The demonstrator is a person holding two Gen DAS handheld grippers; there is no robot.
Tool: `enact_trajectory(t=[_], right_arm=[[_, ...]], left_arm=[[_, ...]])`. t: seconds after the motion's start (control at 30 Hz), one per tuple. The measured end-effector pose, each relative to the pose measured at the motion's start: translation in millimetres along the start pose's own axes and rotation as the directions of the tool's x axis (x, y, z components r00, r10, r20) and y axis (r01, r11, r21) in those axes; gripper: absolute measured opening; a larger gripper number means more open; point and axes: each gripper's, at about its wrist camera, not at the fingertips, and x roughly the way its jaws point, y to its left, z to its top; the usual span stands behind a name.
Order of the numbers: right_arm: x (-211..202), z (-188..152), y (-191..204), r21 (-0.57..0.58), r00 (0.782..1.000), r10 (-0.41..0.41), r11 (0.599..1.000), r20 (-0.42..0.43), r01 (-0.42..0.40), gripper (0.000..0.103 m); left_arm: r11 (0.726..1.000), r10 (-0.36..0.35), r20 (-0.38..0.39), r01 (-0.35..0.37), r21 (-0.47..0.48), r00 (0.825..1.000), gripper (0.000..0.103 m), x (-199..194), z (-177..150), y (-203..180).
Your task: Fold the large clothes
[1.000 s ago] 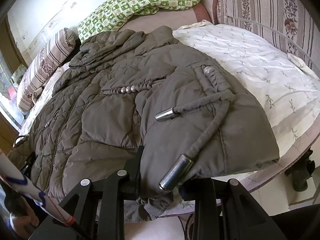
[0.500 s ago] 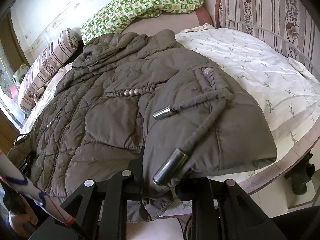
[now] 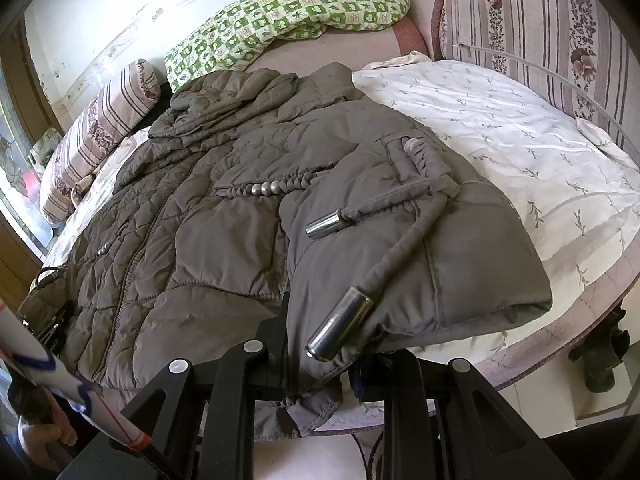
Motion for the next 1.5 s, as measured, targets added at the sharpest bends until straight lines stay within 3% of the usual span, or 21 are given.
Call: enact_trajectory(t=[0.73, 1.5], right_arm=[[1, -1, 26, -0.19, 0.986, -0.165, 0.967, 0.035, 0.168, 0.023], [-17, 1, 29, -0.205, 0.98, -0.167, 0.961, 0.106, 0.186, 0.022]], left_arm=[[1.0, 0.014, 0.0, -0.014, 0.006, 1.0, 0.043, 4, -2, -2], [1.0, 0.012, 0.026, -0.012, -0.003, 1.0, 0.037, -5, -3, 0]])
